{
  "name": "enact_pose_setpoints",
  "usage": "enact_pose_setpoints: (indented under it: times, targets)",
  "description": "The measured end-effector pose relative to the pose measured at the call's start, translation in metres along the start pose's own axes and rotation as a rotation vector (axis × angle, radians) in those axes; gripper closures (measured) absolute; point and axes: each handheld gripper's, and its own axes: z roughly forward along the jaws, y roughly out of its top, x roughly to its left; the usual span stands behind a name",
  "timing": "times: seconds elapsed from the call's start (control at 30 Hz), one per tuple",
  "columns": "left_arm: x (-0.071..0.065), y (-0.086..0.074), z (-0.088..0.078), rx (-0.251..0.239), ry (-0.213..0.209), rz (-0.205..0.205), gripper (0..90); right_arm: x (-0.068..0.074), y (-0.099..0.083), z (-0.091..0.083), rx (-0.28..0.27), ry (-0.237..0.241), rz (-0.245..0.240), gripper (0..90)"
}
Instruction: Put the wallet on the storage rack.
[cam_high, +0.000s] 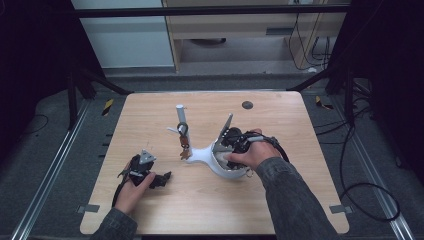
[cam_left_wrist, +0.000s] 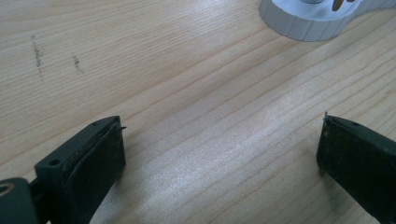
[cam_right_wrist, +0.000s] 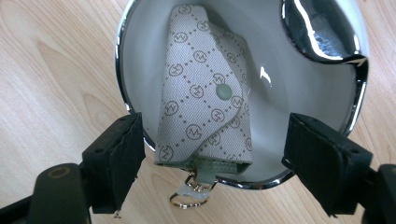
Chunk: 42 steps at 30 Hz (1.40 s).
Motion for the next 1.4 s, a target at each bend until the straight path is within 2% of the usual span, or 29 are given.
enact_pose_setpoints:
  times: [0.53,0.9,1.4]
  targets:
    - [0.000,0.000,0.000,0.000,0.000,0.000,0.5,0.000,-0.006,-0.011,-0.044,0.008,0.021,21.4]
    - [0.000,0.000,0.000,-0.003,0.000,0.000,0.5,-0.003,-0.017,-0.023,-0.087,-0.006,0.034,21.9]
    - [0.000,0.000,0.000,-0.003,0.001,0.000,0.5,-0.013,-0.040,-0.033,-0.170,-0.009,0.098,21.0]
